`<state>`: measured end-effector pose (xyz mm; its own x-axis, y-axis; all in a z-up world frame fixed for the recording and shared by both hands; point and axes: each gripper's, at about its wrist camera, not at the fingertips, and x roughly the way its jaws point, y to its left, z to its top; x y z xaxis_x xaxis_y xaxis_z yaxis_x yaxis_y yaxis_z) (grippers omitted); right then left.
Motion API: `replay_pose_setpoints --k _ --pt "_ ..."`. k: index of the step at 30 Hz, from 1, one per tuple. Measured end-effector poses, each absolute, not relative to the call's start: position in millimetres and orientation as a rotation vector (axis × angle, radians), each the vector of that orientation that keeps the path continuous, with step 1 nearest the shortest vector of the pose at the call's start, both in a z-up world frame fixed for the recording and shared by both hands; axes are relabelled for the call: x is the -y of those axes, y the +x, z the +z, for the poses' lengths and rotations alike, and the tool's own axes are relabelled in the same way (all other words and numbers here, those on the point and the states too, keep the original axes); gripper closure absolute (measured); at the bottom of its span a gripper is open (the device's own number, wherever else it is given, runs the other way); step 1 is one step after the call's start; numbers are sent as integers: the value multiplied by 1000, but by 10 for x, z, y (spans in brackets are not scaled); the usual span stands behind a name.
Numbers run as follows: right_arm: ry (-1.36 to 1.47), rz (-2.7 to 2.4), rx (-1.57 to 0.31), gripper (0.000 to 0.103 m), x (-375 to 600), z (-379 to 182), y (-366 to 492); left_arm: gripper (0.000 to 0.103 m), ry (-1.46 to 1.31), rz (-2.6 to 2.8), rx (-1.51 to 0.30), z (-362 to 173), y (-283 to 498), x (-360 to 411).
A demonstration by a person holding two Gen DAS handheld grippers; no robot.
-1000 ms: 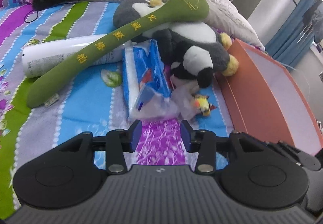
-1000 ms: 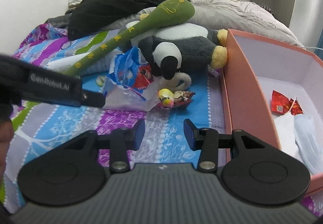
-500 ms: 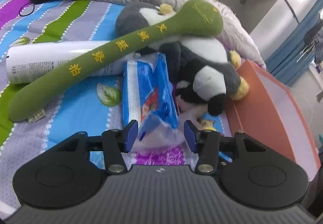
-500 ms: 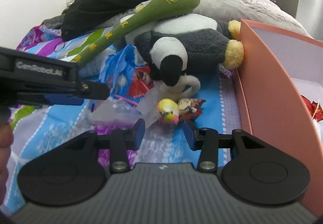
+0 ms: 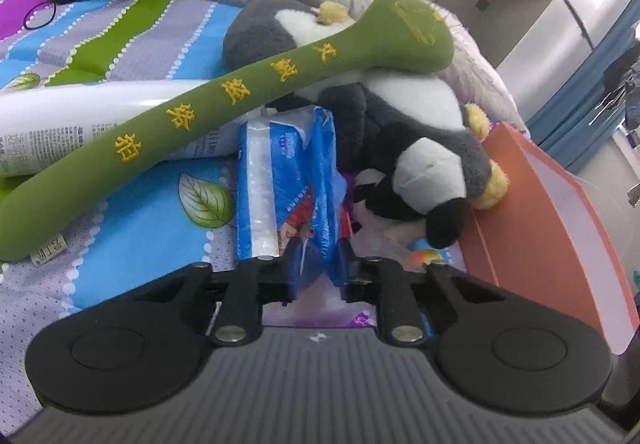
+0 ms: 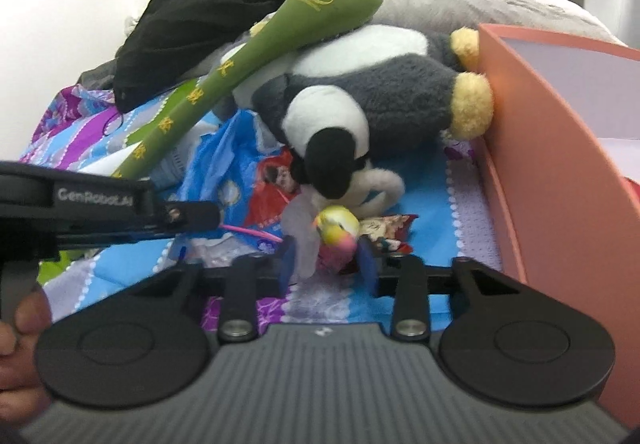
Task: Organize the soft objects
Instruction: 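Grasp the blue wet-wipe pack with the left gripper while the right gripper approaches the clear cup, then grasp the clear plastic cup with the right gripper while the left gripper holds the wipe pack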
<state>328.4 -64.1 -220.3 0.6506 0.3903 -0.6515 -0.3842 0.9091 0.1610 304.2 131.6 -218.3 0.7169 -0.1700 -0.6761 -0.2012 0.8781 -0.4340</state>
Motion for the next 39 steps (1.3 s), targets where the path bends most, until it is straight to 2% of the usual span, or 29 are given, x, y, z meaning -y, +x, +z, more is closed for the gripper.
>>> replay_pose_setpoints --k 1,8,11,24,26,27,28,29,35,39 --pt "5 426 -739 86 656 -2186 3271 89 -505 15 -775 -2165 3023 -1308" --pt "-2 427 -737 89 727 -2115 3124 91 -511 10 -769 -2050 2775 -1279" --pt "1 430 -738 99 761 -2068 3014 91 -518 9 -777 -2024 2616 -1283" --pt "40 417 -751 96 911 -1983 2691 92 -551 8 -815 -1950 1858 -1315" --pt "35 434 -747 92 863 -1966 2719 92 -558 16 -820 -1967 1788 -1332" --pt "20 442 -743 82 827 -1964 2735 92 -564 19 -821 -1976 1756 -1347" --pt "7 452 -736 63 793 -1969 2746 92 -572 21 -822 -1984 1736 -1359" --pt "-3 464 -730 56 755 -1985 2770 92 -579 19 -821 -1992 1714 -1367" --pt "-63 453 -775 62 588 -2186 2920 92 -605 13 -810 -2023 1651 -1413" --pt "-58 421 -824 76 565 -2336 3001 92 -632 16 -811 -2070 1618 -1455"
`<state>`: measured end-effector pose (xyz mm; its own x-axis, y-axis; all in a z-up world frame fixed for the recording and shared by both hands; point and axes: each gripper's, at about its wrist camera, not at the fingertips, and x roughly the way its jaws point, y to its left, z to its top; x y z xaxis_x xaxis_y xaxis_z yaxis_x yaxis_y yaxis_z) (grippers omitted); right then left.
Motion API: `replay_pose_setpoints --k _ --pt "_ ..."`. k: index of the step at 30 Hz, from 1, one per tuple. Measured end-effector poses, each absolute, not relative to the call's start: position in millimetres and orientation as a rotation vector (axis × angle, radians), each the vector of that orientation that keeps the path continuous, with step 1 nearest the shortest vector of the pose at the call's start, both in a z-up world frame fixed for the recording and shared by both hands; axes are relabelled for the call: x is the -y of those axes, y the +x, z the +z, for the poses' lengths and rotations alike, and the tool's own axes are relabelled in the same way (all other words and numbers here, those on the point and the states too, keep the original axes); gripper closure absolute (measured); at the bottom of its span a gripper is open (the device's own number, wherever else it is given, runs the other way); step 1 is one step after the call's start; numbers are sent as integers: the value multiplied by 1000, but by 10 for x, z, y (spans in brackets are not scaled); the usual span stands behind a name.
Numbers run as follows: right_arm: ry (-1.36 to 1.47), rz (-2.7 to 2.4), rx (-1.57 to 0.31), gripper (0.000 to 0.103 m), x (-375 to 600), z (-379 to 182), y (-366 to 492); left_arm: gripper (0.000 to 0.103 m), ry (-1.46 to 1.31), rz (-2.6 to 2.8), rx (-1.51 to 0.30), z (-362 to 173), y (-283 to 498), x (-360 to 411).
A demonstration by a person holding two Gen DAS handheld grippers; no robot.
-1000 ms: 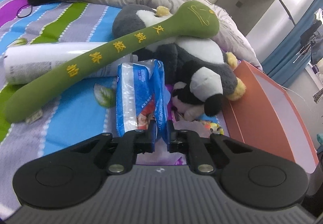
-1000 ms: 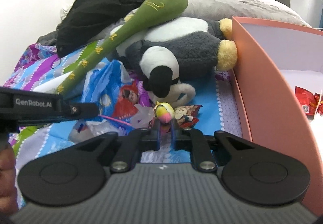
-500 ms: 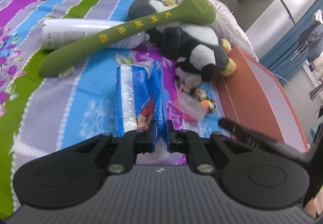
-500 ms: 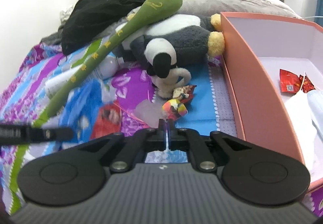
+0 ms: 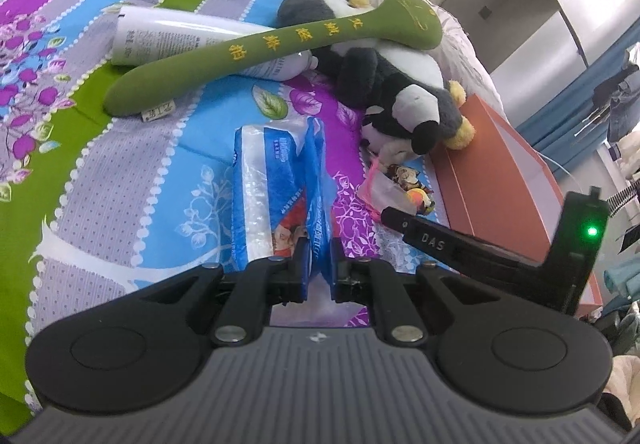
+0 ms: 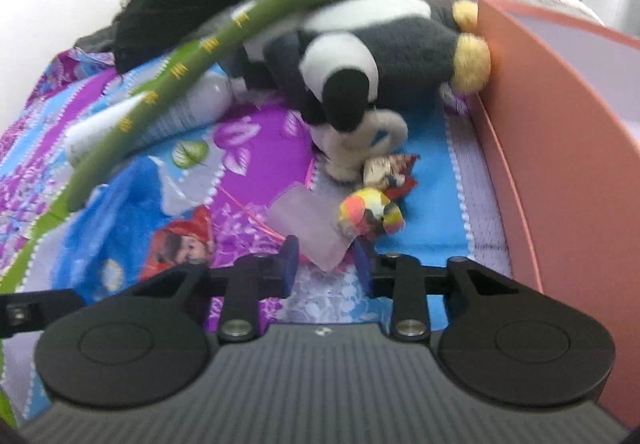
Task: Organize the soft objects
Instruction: 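Grasp the clear plastic cup with the right gripper while the left gripper holds the wipe pack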
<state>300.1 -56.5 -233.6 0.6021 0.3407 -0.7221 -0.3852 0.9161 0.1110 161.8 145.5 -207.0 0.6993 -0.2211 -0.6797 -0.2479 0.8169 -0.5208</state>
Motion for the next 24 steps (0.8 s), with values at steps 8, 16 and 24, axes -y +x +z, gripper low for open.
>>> replay_pose_setpoints --k 8,16,24 --pt "-78 432 -773 92 570 -2176 2865 92 -639 9 -797 -2021 1555 -1486" --pt "-80 422 -738 92 716 -1919 2594 92 -627 -42 -817 -1943 1422 -1378" --pt "-72 436 -785 92 877 -1981 2159 91 -611 -75 -885 -2000 1259 -1224"
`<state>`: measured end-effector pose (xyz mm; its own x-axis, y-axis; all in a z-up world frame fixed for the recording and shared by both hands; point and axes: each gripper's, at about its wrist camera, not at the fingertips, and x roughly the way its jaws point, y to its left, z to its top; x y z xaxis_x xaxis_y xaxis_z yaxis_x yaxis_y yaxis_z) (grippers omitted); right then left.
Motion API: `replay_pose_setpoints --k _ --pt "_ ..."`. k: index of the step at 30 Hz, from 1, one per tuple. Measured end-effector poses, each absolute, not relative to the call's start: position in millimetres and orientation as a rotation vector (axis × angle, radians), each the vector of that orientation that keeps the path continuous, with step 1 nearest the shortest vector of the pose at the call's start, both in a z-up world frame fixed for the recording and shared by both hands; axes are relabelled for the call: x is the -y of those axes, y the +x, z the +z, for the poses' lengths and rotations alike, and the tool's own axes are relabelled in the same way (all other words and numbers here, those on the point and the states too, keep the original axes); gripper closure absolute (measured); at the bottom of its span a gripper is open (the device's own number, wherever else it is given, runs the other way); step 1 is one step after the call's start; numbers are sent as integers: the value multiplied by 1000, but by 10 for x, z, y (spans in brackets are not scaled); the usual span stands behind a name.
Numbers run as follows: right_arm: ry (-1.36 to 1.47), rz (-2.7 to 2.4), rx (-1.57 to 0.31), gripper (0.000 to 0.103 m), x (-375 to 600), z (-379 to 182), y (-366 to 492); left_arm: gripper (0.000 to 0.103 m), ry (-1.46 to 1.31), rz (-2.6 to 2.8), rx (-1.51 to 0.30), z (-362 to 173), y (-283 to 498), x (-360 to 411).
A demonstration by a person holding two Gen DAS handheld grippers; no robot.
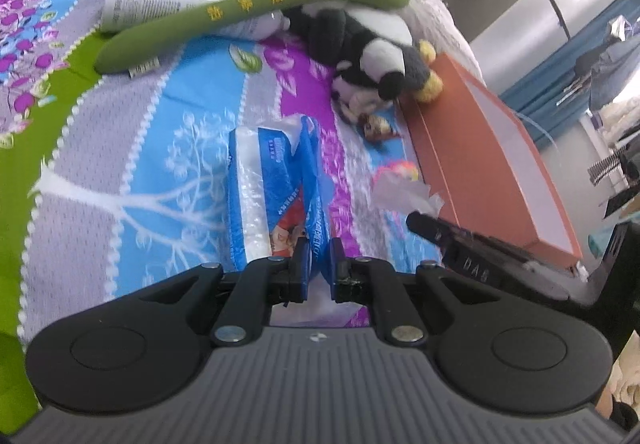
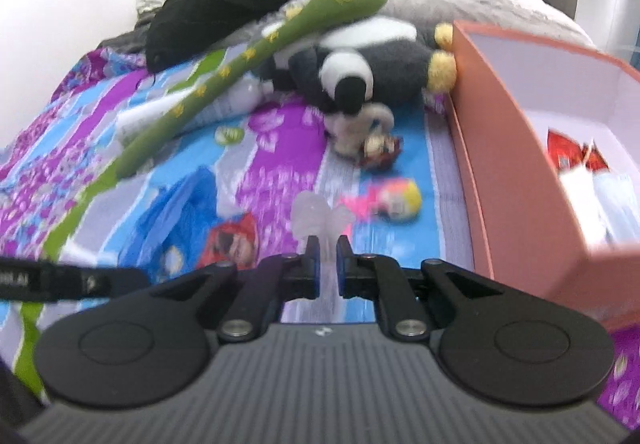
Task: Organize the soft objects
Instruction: 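Grasp the clear plastic cup with the right gripper while the left gripper holds the wipe pack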
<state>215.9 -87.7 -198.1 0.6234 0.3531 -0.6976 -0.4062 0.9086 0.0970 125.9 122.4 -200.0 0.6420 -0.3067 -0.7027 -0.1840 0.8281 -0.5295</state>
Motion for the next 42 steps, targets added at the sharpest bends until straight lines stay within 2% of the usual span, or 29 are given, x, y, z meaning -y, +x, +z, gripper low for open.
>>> replay_pose_setpoints --k 10,13,14,15,16,18,28,29,32,34,37,42 --pt "-7 472 -906 90 912 -2153 1783 91 -580 -62 -931 -1945 1126 -1182" --pt "-12 486 -897 87 906 -2142 1736 79 -577 -53 -931 -1937 1084 -1165" --pt "-10 485 -896 85 916 -2135 1734 71 -579 -44 -929 -1939 1075 -1159" --pt "-11 477 -897 78 919 -2135 1740 66 -583 -34 -931 -1944 1069 -1154" --pt "-12 472 -897 70 932 -2130 1746 65 -587 -28 -930 -1945 1063 -1152" --pt "-14 463 -890 63 944 -2127 1756 62 -596 -17 -925 -1940 1056 -1142" --pt "23 420 -918 61 879 -2242 1910 56 -655 58 -904 -1882 1074 -1125" --pt "0 407 -923 62 860 -2266 1919 56 -655 65 -905 -1878 1079 -1114" --pt "-55 394 -911 75 857 -2283 1897 55 -649 84 -897 -1864 1088 -1089" --pt "-73 397 -910 80 872 -2290 1888 55 -644 91 -893 -1852 1092 -1073" --pt "-105 411 -903 84 872 -2264 1863 55 -635 100 -892 -1839 1114 -1053" --pt "-89 425 -887 84 905 -2169 1829 55 -617 121 -900 -1871 1155 -1014"
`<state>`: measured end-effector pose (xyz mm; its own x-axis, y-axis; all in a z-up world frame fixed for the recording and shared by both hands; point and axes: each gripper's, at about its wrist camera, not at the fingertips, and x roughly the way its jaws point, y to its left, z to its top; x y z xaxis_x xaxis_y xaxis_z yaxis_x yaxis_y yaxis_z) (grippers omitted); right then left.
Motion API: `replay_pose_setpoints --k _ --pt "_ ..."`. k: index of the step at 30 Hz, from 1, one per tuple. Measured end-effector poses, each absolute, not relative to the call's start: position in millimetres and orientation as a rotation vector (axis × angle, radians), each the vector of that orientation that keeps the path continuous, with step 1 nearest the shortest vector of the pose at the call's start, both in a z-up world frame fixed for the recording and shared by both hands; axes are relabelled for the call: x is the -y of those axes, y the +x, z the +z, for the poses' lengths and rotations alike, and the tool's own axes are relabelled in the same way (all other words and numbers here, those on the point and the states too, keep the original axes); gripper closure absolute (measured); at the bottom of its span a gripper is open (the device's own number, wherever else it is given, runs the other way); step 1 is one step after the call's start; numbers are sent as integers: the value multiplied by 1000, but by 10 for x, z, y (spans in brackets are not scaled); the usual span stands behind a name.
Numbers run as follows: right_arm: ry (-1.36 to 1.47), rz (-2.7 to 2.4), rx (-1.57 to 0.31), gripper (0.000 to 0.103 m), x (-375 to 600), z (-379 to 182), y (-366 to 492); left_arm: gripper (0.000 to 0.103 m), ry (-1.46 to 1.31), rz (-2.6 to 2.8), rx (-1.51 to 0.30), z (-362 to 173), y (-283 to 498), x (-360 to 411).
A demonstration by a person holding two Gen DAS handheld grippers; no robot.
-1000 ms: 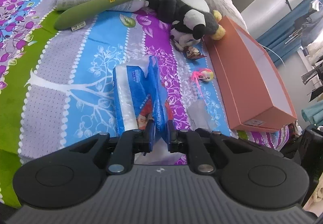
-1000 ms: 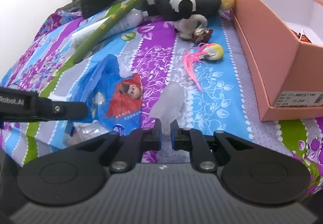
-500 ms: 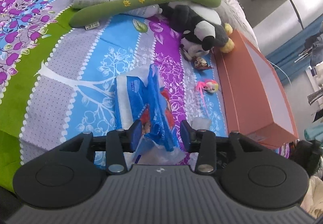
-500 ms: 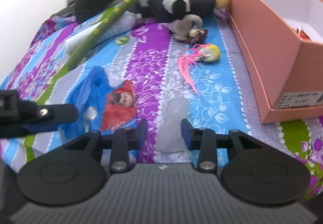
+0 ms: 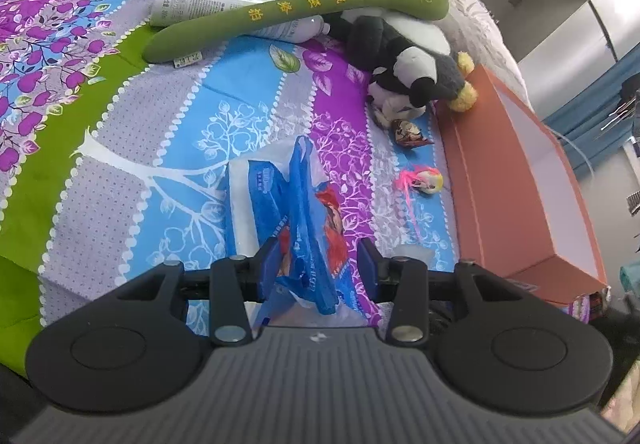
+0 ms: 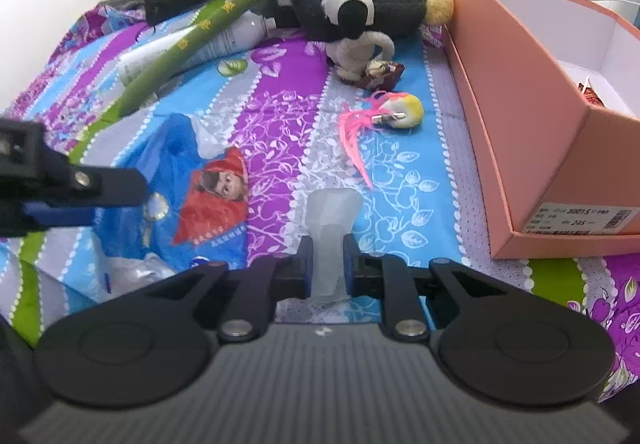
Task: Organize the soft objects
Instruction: 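Grasp the clear plastic cup with the right gripper while the left gripper holds the wipe pack, then carry the wipe pack and clear cup over the pink box with both grippers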
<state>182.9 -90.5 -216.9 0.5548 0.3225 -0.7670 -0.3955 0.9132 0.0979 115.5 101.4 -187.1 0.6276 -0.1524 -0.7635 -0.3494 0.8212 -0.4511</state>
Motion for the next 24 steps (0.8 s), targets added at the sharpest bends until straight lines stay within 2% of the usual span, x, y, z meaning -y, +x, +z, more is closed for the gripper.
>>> replay_pose_setpoints --k 8,10,12,15,24 --pt "-47 424 -876 84 1033 -2043 1829 57 -559 148 -915 -2026 1294 -939" --pt "-42 427 -879 84 1066 -1996 1829 63 -553 157 -910 -2067 1322 -927" --pt "-51 427 -873 84 1091 -1953 1821 79 -529 167 -905 -2091 1341 -912" --pt "-44 428 -873 84 1143 -1899 1828 91 -534 161 -898 -2084 1330 -919" --pt "-10 458 -842 84 1216 -1600 1850 93 -512 111 -829 -1692 1252 -872"
